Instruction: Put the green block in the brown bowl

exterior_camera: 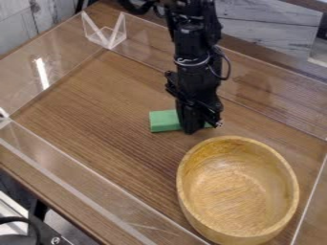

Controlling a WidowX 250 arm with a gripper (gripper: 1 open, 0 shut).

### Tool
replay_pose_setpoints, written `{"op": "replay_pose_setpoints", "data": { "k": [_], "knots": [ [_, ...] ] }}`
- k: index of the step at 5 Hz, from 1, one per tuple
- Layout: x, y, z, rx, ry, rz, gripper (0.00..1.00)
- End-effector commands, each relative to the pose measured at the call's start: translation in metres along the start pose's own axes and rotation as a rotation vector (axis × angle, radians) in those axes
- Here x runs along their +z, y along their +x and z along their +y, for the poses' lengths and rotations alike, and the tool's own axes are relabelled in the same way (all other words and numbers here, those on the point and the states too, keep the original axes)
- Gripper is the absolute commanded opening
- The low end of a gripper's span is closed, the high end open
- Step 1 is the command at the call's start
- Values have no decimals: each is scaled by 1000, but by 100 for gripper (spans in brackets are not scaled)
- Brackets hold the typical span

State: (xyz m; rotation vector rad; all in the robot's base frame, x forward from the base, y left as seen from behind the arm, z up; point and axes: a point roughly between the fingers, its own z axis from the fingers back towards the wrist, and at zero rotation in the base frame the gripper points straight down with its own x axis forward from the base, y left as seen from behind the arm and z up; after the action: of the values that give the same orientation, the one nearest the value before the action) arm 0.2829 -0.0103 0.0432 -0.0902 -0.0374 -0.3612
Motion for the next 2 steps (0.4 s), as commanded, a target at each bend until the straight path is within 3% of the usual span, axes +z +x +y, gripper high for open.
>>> {"op": "replay_pose_setpoints", "data": {
  "k": [1, 2],
  "knots": [
    [21, 11, -1, -52, 19, -68, 0],
    [28, 6, 3, -119, 12, -66, 0]
  ]
}}
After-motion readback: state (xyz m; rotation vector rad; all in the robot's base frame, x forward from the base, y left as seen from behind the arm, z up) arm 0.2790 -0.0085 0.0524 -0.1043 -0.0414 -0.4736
